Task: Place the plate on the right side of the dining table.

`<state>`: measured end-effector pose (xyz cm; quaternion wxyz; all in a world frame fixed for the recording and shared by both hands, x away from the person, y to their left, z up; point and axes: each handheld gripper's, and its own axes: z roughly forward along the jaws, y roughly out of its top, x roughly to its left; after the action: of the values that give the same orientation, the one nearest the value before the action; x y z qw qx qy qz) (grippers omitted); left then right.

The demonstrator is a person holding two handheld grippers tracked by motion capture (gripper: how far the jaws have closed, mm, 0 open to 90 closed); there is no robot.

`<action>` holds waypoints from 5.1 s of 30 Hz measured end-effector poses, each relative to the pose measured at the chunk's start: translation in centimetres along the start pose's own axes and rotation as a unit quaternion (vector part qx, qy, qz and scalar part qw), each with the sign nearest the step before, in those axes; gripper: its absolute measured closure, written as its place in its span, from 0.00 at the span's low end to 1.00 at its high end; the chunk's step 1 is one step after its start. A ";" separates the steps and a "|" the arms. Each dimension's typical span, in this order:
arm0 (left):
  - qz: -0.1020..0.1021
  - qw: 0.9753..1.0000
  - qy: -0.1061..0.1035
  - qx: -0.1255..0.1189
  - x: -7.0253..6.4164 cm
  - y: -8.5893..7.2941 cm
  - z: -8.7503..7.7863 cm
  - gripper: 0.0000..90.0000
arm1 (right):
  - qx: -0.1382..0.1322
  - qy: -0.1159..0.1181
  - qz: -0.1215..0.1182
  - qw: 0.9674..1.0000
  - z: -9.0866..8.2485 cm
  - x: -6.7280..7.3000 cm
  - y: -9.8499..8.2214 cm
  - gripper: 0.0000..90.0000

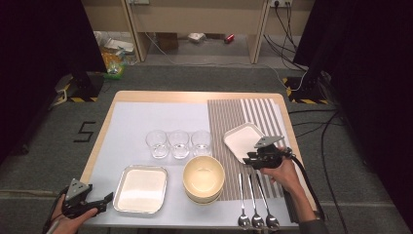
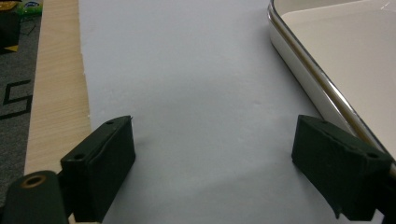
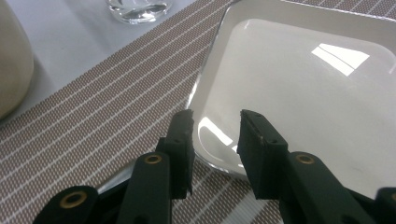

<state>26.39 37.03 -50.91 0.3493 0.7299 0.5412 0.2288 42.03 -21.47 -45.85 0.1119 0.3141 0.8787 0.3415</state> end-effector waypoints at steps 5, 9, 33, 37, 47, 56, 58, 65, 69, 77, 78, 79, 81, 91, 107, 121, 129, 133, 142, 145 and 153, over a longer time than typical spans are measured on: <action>0.000 1.000 0.001 -0.002 0.0 0.0 0.0 0.14 | 0.005 0.008 -0.022 1.000 0.0 -0.3 -0.9 0.79; -0.001 1.000 0.001 -0.002 0.0 0.0 0.0 0.13 | 0.006 0.016 -0.041 0.999 0.2 0.1 -0.9 0.84; -0.002 1.000 0.002 -0.002 0.0 0.0 0.1 0.13 | 0.001 0.006 -0.047 0.999 2.9 2.5 1.1 0.89; -0.002 1.000 0.002 -0.002 0.0 0.0 0.1 0.13 | 0.002 0.009 -0.043 0.999 1.8 1.9 1.0 0.81; -0.002 1.000 0.002 -0.002 0.0 0.0 0.1 0.13 | 0.010 0.020 -0.056 0.998 1.5 1.2 -0.1 0.79; -0.002 1.000 0.003 -0.002 -0.1 0.0 0.1 0.13 | 0.007 0.015 -0.073 0.997 2.4 2.6 0.8 0.95; -0.002 1.000 0.003 -0.002 -0.1 0.0 0.1 0.13 | 0.006 0.016 -0.072 0.997 2.6 2.6 0.9 0.95; -0.002 1.000 0.002 -0.002 0.0 0.0 0.1 0.13 | 0.003 0.021 -0.062 0.998 1.8 2.1 0.9 0.81; -0.001 1.000 0.002 -0.002 0.0 0.0 0.0 0.13 | -0.004 0.008 -0.050 0.999 -0.4 1.3 0.7 0.73; -0.002 1.000 0.002 -0.003 0.0 0.0 0.1 0.13 | 0.012 -0.002 -0.022 1.000 -1.5 0.3 -1.1 0.61; -0.002 1.000 0.002 -0.003 0.0 0.0 0.1 0.13 | 0.013 -0.002 -0.019 1.000 -1.2 0.4 -1.1 0.60; -0.002 1.000 0.002 -0.003 0.0 0.0 0.1 0.13 | 0.012 -0.001 -0.020 1.000 -0.9 0.5 -1.0 0.58; -0.002 1.000 0.002 -0.003 0.0 0.0 0.1 0.13 | 0.012 0.006 -0.020 1.000 -0.3 0.9 -0.5 0.57; -0.002 1.000 0.002 -0.003 0.0 0.0 0.1 0.13 | 0.029 0.006 -0.028 0.999 3.0 3.1 1.6 0.59; -0.003 1.000 0.003 -0.003 -0.1 0.0 0.1 0.13 | 0.020 0.029 -0.102 0.994 3.9 3.7 1.5 0.83; -0.002 1.000 0.003 -0.003 -0.1 0.0 0.1 0.13 | 0.008 -0.025 -0.018 1.000 -0.5 1.3 1.1 0.64; -0.003 1.000 0.004 -0.004 -0.1 0.0 0.1 0.13 | 0.010 -0.081 0.037 0.996 -2.2 -0.6 -0.3 0.64; -0.002 1.000 0.003 -0.004 -0.1 0.0 0.1 0.13 | 0.019 -0.109 0.056 0.992 -2.7 -1.0 -0.7 0.64; -0.003 1.000 0.004 -0.003 -0.1 0.0 0.1 0.13 | 0.027 -0.136 0.079 0.987 -3.0 -1.6 -2.0 0.63; -0.003 1.000 0.004 -0.003 -0.1 0.0 0.1 0.13 | 0.033 -0.145 0.089 0.985 -3.0 -1.9 -2.4 0.63; -0.004 1.000 0.005 -0.003 -0.1 0.0 0.1 0.13 | 0.040 -0.127 0.114 0.984 -2.6 -2.4 -3.2 0.67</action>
<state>26.44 36.91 -50.95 0.3495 0.7256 0.5452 0.2324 41.27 -26.16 -46.11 0.1704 0.4574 0.8288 0.2734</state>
